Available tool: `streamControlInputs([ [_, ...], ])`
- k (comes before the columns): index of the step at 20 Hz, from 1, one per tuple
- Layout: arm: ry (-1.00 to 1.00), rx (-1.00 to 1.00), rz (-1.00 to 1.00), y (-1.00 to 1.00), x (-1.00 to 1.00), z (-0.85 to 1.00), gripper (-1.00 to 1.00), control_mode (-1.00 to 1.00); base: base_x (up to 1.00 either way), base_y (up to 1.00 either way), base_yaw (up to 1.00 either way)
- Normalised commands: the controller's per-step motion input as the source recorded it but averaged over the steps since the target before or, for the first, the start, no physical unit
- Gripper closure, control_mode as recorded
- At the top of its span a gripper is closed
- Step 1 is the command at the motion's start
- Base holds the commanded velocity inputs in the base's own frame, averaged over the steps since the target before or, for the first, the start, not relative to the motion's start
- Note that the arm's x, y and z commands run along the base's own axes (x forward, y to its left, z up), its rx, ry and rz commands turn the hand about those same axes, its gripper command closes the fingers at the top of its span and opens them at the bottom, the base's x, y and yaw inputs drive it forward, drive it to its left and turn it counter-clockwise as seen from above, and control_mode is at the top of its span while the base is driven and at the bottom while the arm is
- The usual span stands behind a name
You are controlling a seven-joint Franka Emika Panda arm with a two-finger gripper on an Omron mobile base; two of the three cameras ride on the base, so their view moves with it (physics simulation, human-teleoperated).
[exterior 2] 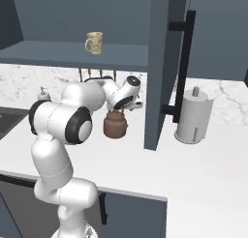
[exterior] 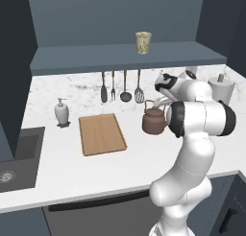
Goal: Pick the kettle from the counter and place it on the tray. Then pick the mug from the cabinet and place it on the tray. Then close the cabinet doors.
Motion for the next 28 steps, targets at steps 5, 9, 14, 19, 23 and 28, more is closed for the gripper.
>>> streamControlInputs([
  [5, 0.0, 0.0, 0.0, 0.21, -0.1, -0.48, 1.0, -1.0, 0.0, 0.0, 0.0],
  [9, 0.0, 0.0, 0.0, 0.16, -0.35, -0.43, 1.0, -1.0, 0.0, 0.0, 0.0],
  [14, -0.05, 0.01, 0.0, 0.12, -0.53, -0.38, 1.0, -1.0, 0.0, 0.0, 0.0],
  [19, -0.13, 0.08, 0.01, 0.14, -0.63, -0.07, 1.0, -1.0, 0.0, 0.0, 0.0],
  [23, -0.19, 0.06, 0.09, 0.33, -0.65, 0.28, 1.0, -1.0, 0.0, 0.0, 0.0],
  [28, -0.07, 0.0, 0.19, 0.65, -0.58, 0.34, 1.0, -1.0, 0.0, 0.0, 0.0],
])
